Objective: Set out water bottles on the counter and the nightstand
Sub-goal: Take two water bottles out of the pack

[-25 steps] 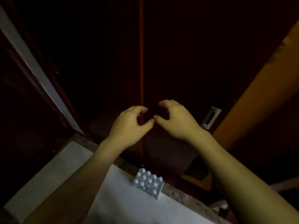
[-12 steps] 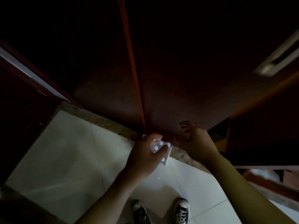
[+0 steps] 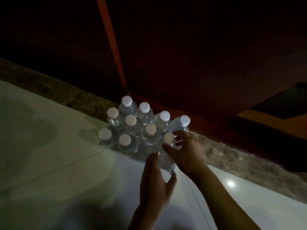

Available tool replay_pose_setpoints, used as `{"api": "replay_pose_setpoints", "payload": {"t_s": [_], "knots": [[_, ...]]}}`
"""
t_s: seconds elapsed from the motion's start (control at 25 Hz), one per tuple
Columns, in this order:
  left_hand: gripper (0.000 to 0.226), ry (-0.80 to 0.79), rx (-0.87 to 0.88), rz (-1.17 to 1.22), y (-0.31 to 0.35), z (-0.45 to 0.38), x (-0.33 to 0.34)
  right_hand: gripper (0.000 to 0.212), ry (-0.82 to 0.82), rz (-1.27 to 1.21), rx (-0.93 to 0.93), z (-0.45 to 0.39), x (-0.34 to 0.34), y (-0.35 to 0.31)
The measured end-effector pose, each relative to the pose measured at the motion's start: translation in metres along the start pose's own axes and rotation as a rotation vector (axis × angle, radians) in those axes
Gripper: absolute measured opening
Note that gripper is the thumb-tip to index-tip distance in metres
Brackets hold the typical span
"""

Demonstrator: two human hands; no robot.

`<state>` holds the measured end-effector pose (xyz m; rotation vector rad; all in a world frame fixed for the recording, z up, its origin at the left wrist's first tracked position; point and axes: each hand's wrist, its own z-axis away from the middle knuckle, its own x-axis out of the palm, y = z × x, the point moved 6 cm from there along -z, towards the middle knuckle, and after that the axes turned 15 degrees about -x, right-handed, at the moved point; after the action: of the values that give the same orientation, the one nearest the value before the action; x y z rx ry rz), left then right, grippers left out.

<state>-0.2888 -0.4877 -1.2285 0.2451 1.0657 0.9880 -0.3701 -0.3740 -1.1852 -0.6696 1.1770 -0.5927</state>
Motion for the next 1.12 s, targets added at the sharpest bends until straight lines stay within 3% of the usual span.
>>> {"api": "replay_pose_setpoints", "payload": {"t_s": [0.12, 0.32, 0.44, 0.6, 0.68, 0.76, 0.88, 1.12], "knots": [[0.061, 0.074, 0.024, 0.04, -0.034, -0.036, 0.04, 0.045, 0.123, -0.017, -0.046, -0.013, 0.026, 0.036], [0.036, 0.148, 0.085, 0.082, -0.037, -0.046, 0.038, 0.045, 0.063, 0.199, -0.253, -0.018, 0.029, 0.027], [0.051, 0.166, 0.101, 0.185, -0.023, -0.032, 0.021, 0.04, 0.11, 0.09, -0.342, -0.009, 0.02, 0.018], [0.064, 0.268, 0.16, 0.295, 0.025, 0.001, -0.045, 0.029, 0.255, -0.129, -0.411, 0.004, -0.049, -0.042], [0.061, 0.274, 0.187, 0.378, 0.072, 0.039, -0.113, 0.026, 0.249, -0.284, -0.437, 0.022, -0.102, -0.111], [0.055, 0.174, 0.202, 0.474, 0.134, 0.084, -0.189, 0.025, 0.209, -0.462, -0.473, 0.041, -0.163, -0.199], [0.055, 0.152, 0.275, 0.524, 0.246, 0.175, -0.335, 0.016, 0.106, -0.736, -0.527, 0.075, -0.271, -0.364], [0.051, -0.127, 0.401, 0.725, 0.468, 0.337, -0.621, 0.019, 0.126, -0.905, -0.659, 0.161, -0.494, -0.71]]}}
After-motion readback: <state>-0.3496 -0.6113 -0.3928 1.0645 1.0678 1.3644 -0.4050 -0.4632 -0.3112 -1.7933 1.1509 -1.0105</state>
